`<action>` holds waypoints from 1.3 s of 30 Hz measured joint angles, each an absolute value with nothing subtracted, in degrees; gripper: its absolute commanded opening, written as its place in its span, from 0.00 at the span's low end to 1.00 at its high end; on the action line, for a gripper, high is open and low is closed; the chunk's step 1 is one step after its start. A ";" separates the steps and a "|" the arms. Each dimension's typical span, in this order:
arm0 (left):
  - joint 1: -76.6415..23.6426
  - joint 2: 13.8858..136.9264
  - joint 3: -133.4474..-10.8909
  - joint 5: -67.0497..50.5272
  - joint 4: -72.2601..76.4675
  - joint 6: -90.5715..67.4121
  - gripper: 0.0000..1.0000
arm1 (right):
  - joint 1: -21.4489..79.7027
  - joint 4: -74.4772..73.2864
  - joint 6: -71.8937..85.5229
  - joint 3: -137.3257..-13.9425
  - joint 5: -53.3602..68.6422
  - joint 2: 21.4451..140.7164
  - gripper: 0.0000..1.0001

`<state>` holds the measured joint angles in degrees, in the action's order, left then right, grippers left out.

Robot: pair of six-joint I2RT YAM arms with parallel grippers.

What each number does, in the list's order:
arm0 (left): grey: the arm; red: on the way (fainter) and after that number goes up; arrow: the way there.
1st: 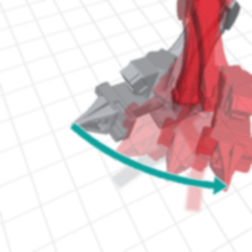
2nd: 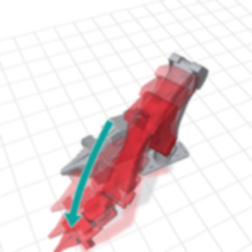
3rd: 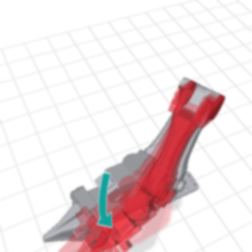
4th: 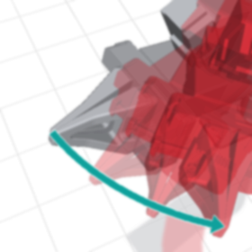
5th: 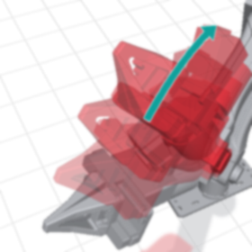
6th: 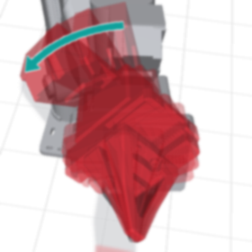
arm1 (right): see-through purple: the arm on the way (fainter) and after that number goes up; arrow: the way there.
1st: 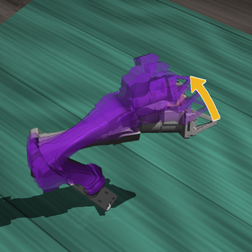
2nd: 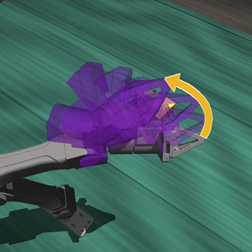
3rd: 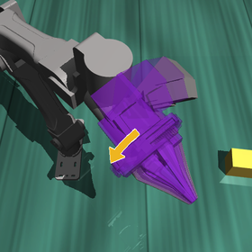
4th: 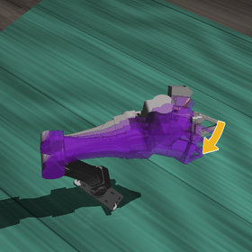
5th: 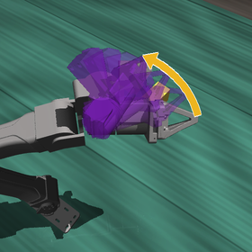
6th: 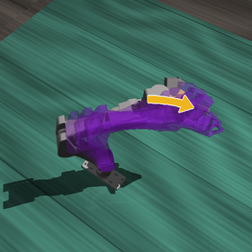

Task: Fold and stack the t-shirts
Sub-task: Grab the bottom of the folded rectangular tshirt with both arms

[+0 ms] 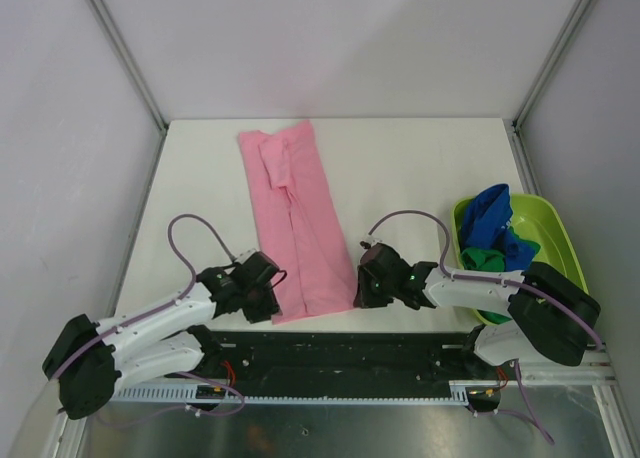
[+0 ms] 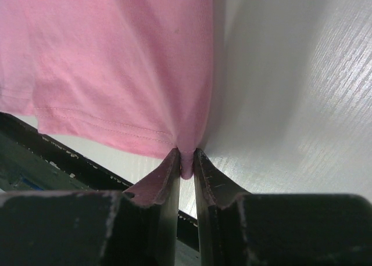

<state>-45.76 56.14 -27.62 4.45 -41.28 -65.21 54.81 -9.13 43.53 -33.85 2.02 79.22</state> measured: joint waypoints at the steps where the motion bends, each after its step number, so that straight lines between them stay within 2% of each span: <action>1: -45.89 56.18 -27.62 4.47 -41.28 -65.47 0.36 | 54.81 -9.13 43.53 -33.85 2.02 79.20 0.19; 15: -49.50 58.15 -26.22 6.13 -41.01 -69.65 0.26 | 54.81 -9.17 43.51 -33.85 2.04 79.22 0.18; 18: -49.91 57.89 -26.02 6.48 -41.04 -70.50 0.17 | 54.78 -9.15 43.51 -33.85 2.07 79.20 0.15; 20: -50.11 57.89 -26.02 6.87 -41.04 -70.59 0.07 | 54.78 -9.13 43.51 -33.85 2.09 79.22 0.09; 22: -50.19 57.89 -26.04 6.96 -40.95 -70.61 0.02 | 54.78 -9.13 43.48 -33.85 2.13 79.22 0.03; 39: -52.40 49.50 -27.62 7.22 -48.07 -72.66 0.00 | 61.23 -14.06 46.30 -34.68 -1.19 72.79 0.00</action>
<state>-52.40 49.50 -27.62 7.22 -48.07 -72.66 61.23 -14.06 46.30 -34.68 -1.19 72.79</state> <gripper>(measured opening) 0.008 0.031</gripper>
